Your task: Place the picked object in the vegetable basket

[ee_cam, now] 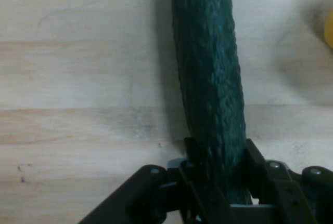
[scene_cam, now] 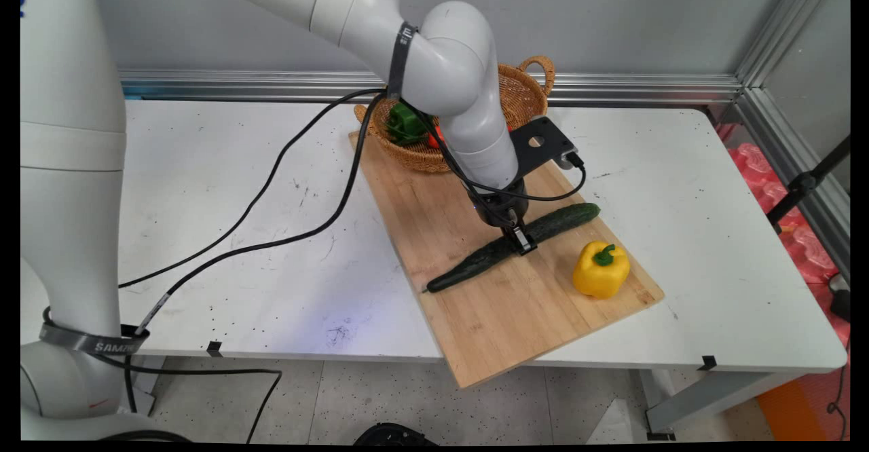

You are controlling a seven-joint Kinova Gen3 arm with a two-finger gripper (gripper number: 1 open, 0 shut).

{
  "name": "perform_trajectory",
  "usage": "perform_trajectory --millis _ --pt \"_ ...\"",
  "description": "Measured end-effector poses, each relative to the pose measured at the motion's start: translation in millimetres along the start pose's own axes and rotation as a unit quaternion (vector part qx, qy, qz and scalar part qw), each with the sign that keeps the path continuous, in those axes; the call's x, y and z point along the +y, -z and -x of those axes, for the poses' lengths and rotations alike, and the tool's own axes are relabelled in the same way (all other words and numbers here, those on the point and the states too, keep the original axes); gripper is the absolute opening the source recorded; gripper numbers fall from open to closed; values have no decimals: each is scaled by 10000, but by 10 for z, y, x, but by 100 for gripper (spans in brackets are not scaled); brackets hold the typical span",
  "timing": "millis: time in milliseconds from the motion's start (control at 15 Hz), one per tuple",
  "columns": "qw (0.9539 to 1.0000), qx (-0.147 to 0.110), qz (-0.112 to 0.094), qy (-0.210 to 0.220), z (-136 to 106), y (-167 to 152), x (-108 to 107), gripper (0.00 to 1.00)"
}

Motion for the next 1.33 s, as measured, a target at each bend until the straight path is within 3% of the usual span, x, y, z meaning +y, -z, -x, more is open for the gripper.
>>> perform_trajectory --millis 533,1000,1333 --pt "9997 173 0 -175 52 373 -31 0" --pt "9978 562 8 -338 80 1199 -244 0" --pt "9971 758 -101 -10 164 1713 -550 0"
